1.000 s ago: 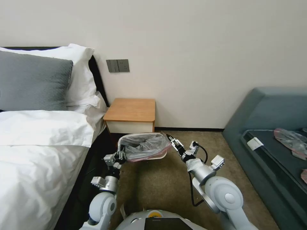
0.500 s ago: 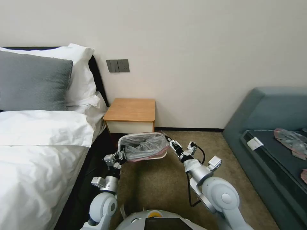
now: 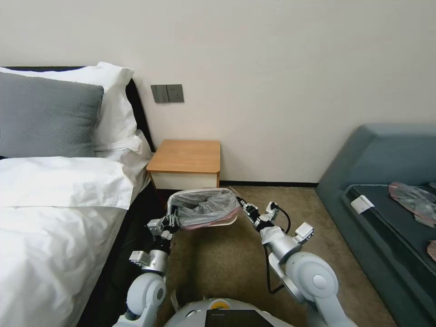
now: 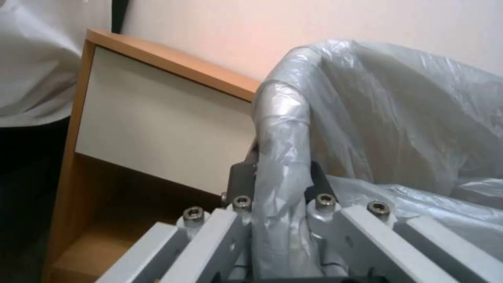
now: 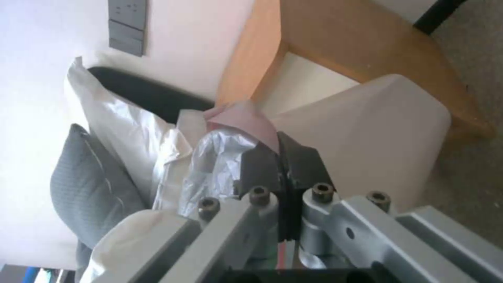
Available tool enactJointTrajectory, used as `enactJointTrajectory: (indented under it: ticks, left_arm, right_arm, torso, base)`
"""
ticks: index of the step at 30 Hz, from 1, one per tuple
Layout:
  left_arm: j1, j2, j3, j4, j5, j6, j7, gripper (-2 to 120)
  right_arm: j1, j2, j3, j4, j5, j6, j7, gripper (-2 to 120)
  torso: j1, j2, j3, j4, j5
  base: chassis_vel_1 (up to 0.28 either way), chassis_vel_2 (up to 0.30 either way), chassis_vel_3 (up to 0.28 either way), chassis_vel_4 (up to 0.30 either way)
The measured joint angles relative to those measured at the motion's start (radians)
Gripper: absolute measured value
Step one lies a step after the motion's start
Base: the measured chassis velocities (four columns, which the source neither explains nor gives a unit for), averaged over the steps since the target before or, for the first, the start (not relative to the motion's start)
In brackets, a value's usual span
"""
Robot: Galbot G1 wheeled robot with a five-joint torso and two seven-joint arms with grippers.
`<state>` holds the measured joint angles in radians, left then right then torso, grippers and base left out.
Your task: Pick up the garbage bag from the table and place it over the trash can.
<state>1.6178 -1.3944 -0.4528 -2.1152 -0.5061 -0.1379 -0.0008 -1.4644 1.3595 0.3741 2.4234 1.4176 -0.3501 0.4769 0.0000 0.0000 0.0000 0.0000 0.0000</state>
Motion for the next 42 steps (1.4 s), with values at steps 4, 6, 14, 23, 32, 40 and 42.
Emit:
enactJointTrajectory:
  ticks: [4, 6, 14, 23, 32, 40, 42]
  left_arm:
    - [-0.003, 0.000, 0.000, 0.000, -0.003, 0.000, 0.000, 3]
    - [-0.005, 0.001, -0.001, 0.000, -0.010, 0.001, 0.000, 3]
    - [-0.010, 0.004, -0.003, -0.021, -0.072, 0.025, -0.013, 3]
    - [-0.010, 0.008, -0.007, -0.026, -0.070, 0.030, -0.015, 3]
    - [-0.011, 0.008, -0.012, 0.008, 0.027, -0.001, 0.007, 3]
    - [-0.013, 0.003, -0.008, -0.008, -0.011, 0.013, -0.008, 3]
    - [-0.014, 0.004, -0.009, -0.018, -0.037, 0.022, -0.018, 3]
  right_arm:
    - [-0.013, 0.006, 0.001, 0.001, -0.008, 0.000, -0.010, 0]
    - [-0.022, 0.010, 0.001, 0.003, -0.015, -0.001, -0.015, 0]
    - [-0.087, 0.032, -0.004, 0.001, -0.110, -0.009, -0.077, 0]
    - [-0.106, 0.048, -0.019, 0.024, -0.148, -0.017, -0.073, 0]
    - [-0.114, 0.023, -0.004, 0.076, -0.096, -0.016, -0.003, 0]
    - [-0.130, 0.047, -0.015, 0.071, -0.067, -0.018, 0.015, 0]
    - [-0.144, 0.054, -0.019, 0.068, -0.066, -0.022, 0.020, 0]
  torso:
    - [0.000, 0.000, 0.000, 0.0000, 0.0000]
    - [0.000, 0.000, 0.000, 0.0000, 0.0000]
    - [0.000, 0.000, 0.000, -0.0001, 0.0000]
    - [0.000, 0.000, 0.000, -0.0001, 0.0000]
    - [0.000, 0.000, 0.000, 0.0000, 0.0000]
    - [0.000, 0.000, 0.000, 0.0000, 0.0000]
    - [0.000, 0.000, 0.000, -0.0001, 0.0000]
  base:
    - [0.000, 0.000, 0.000, 0.000]
    - [0.000, 0.000, 0.000, 0.000]
    - [0.000, 0.000, 0.000, 0.000]
    - [0.000, 0.000, 0.000, 0.000]
    - [0.000, 0.000, 0.000, 0.000]
    - [0.000, 0.000, 0.000, 0.000]
    - [0.000, 0.000, 0.000, 0.000]
